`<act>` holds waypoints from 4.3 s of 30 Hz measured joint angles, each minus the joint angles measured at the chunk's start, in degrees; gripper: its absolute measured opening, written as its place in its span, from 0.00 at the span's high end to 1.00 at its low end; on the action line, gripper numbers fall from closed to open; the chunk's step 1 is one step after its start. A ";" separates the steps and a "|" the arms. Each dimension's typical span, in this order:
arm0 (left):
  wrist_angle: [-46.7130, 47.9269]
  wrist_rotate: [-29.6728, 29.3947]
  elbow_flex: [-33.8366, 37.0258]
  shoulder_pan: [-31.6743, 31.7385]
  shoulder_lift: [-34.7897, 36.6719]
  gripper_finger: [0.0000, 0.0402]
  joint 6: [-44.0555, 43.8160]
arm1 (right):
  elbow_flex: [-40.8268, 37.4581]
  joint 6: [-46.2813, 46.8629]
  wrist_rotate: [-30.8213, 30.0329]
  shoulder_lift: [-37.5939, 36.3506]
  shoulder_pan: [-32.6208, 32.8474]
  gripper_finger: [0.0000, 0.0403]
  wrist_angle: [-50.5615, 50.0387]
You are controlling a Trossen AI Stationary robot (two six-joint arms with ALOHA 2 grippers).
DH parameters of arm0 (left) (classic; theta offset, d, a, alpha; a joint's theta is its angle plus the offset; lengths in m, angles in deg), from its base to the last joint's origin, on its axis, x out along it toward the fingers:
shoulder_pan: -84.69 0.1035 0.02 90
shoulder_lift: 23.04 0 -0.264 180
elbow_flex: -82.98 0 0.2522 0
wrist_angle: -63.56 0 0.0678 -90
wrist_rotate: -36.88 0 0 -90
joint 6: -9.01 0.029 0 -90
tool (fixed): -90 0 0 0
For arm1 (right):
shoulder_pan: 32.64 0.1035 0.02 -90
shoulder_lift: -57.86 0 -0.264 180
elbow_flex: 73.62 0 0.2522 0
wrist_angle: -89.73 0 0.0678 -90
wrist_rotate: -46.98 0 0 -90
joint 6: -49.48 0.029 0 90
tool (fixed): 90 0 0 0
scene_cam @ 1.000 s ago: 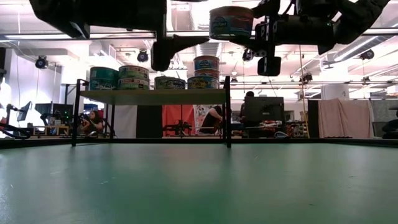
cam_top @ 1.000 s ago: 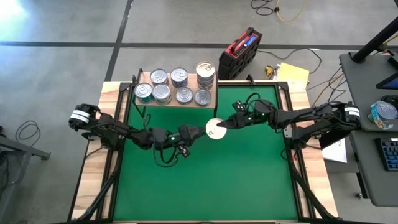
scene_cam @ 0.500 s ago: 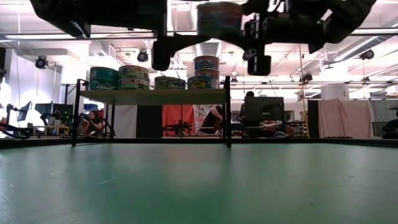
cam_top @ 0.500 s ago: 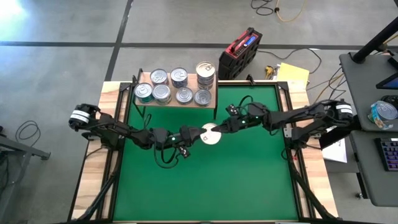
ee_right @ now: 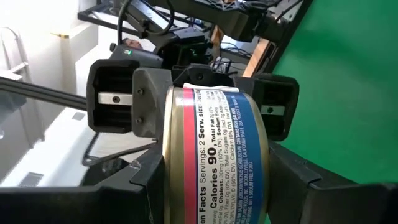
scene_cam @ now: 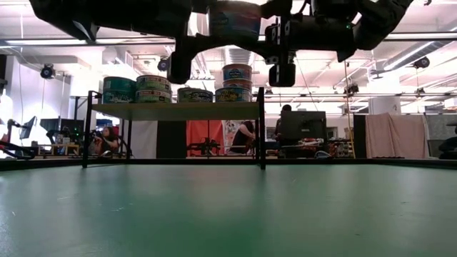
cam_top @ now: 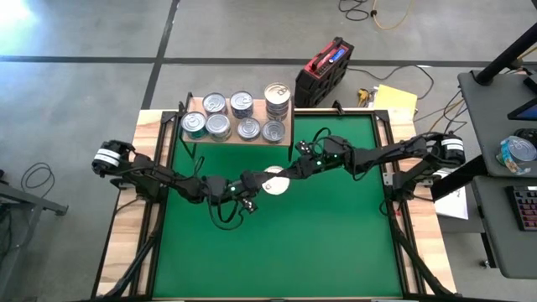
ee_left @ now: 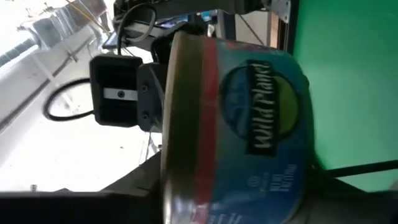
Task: Stack canned seafood by type on shelf
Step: Stack the blue tuna can on top of the blue tuna can on the shelf
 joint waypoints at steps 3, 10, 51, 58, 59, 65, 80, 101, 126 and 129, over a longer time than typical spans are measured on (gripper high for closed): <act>-0.03 -0.39 0.08 -0.44 0.05 0.58 0.67 | 0.00 0.14 -0.08 -0.12 -0.09 0.54 0.05; 0.52 -2.32 0.29 -0.57 -0.02 0.58 -3.89 | 0.01 -5.84 -1.87 -0.12 -0.17 0.27 0.41; -9.48 -15.50 0.29 -0.72 0.04 0.58 -12.02 | -0.20 -14.72 -4.09 -7.55 -0.76 0.19 -8.43; -8.60 -15.67 0.45 -0.75 0.04 0.58 -18.32 | -0.24 -32.78 -1.69 -9.84 -0.27 0.19 -13.96; -8.55 -15.71 0.69 -0.77 0.04 0.58 -19.12 | -0.24 -35.15 -1.70 -10.35 0.14 0.19 -15.20; -8.51 -13.07 3.99 -1.03 1.36 0.58 -25.74 | -0.24 -51.28 -2.13 -13.22 4.03 0.24 -19.64; 3.79 12.75 13.25 -1.37 10.56 0.58 -58.37 | 1.49 -91.03 -34.86 -13.14 20.24 0.33 -26.99; 3.91 8.88 5.80 0.00 3.72 0.58 -52.67 | 3.42 -103.44 -41.77 -7.63 22.38 0.23 -21.54; 2.74 9.01 5.47 0.59 3.74 0.58 -52.50 | 20.52 -103.77 -44.85 3.83 22.47 0.38 -39.92; 2.99 9.09 5.51 0.59 3.74 0.58 -52.46 | 20.93 -103.84 -44.90 4.14 22.43 0.45 -40.21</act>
